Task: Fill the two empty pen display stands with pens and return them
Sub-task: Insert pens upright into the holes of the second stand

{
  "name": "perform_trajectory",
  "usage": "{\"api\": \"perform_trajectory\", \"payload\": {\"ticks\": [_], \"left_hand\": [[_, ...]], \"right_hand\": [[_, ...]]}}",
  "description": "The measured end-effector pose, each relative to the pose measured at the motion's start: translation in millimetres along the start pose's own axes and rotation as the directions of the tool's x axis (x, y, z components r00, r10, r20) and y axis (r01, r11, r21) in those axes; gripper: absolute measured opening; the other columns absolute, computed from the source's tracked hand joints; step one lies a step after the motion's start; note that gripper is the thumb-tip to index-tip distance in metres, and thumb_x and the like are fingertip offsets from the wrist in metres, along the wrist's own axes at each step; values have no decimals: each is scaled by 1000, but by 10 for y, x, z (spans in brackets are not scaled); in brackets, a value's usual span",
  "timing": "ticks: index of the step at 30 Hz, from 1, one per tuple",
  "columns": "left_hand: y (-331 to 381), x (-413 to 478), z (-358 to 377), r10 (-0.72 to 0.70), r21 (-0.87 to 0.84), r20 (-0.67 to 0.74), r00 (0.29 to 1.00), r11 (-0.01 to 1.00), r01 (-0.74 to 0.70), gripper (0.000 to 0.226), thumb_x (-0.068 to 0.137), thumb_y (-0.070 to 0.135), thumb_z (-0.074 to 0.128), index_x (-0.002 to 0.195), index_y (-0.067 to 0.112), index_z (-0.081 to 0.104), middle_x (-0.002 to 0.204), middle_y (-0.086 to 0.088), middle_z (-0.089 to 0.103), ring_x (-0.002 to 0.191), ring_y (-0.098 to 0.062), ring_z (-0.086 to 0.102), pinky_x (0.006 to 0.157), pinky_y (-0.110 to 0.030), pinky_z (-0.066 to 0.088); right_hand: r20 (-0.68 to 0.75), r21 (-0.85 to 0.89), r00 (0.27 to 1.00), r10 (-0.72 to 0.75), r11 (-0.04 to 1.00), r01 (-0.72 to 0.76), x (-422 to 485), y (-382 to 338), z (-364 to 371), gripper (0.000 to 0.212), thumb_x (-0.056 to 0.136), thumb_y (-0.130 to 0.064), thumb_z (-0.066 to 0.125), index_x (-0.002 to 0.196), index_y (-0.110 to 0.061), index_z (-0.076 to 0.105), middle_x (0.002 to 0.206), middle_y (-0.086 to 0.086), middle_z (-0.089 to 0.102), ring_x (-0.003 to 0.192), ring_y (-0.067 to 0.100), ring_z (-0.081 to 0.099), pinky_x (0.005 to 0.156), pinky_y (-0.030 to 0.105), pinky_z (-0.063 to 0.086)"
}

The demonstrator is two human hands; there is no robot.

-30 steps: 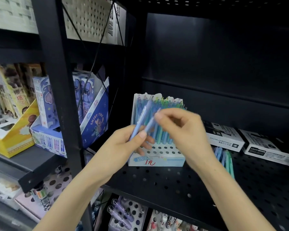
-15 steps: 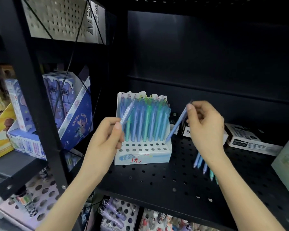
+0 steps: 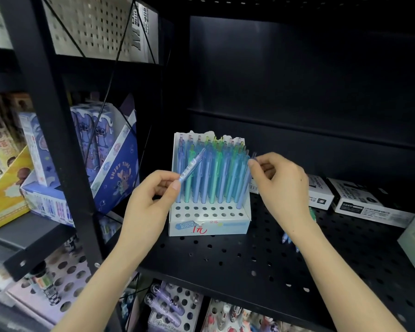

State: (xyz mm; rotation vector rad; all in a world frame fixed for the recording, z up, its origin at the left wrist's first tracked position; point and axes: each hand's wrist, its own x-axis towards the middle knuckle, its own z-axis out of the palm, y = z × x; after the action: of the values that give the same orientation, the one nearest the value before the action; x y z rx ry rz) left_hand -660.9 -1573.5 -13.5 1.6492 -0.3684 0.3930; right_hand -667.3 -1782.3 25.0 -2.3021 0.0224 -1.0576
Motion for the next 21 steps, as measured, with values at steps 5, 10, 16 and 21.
{"api": "perform_trajectory", "payload": {"ticks": [5, 10, 16, 21], "left_hand": [[29, -1, 42, 31, -28, 23, 999, 999, -30, 10, 90, 20, 56, 90, 26, 65, 75, 13, 58, 68, 0, 49, 59, -11, 41], [47, -52, 135, 71, -27, 84, 994, 997, -69, 11, 89, 17, 58, 91, 24, 65, 78, 13, 60, 75, -2, 53, 66, -13, 43], [78, -111, 302, 173, -8, 171, 970, 985, -174, 11, 84, 27, 60, 91, 32, 65, 86, 5, 59, 81, -10, 58, 67, -26, 51], [86, -124, 357, 259, 29, 187, 947, 963, -269, 15, 81, 31, 64, 95, 37, 66, 86, 8, 56, 81, -11, 57, 64, -24, 50]], "right_hand": [[32, -58, 999, 25, 998, -23, 29, -1, 20, 12, 88, -31, 60, 86, -22, 67, 68, -7, 61, 63, 11, 54, 59, 27, 43], [-41, 164, 998, 45, 986, -38, -141, -126, -115, 16, 87, -39, 59, 95, -27, 67, 74, -10, 63, 66, 6, 55, 63, 19, 45], [243, 477, 967, 75, 859, -187, -356, -293, -136, 8, 84, -28, 64, 81, -29, 71, 71, -9, 70, 66, 5, 63, 62, 18, 50], [322, 633, 933, 161, 696, -338, -398, -279, -146, 12, 87, -19, 61, 86, -11, 70, 74, 0, 71, 67, 9, 65, 59, 21, 52]]}}
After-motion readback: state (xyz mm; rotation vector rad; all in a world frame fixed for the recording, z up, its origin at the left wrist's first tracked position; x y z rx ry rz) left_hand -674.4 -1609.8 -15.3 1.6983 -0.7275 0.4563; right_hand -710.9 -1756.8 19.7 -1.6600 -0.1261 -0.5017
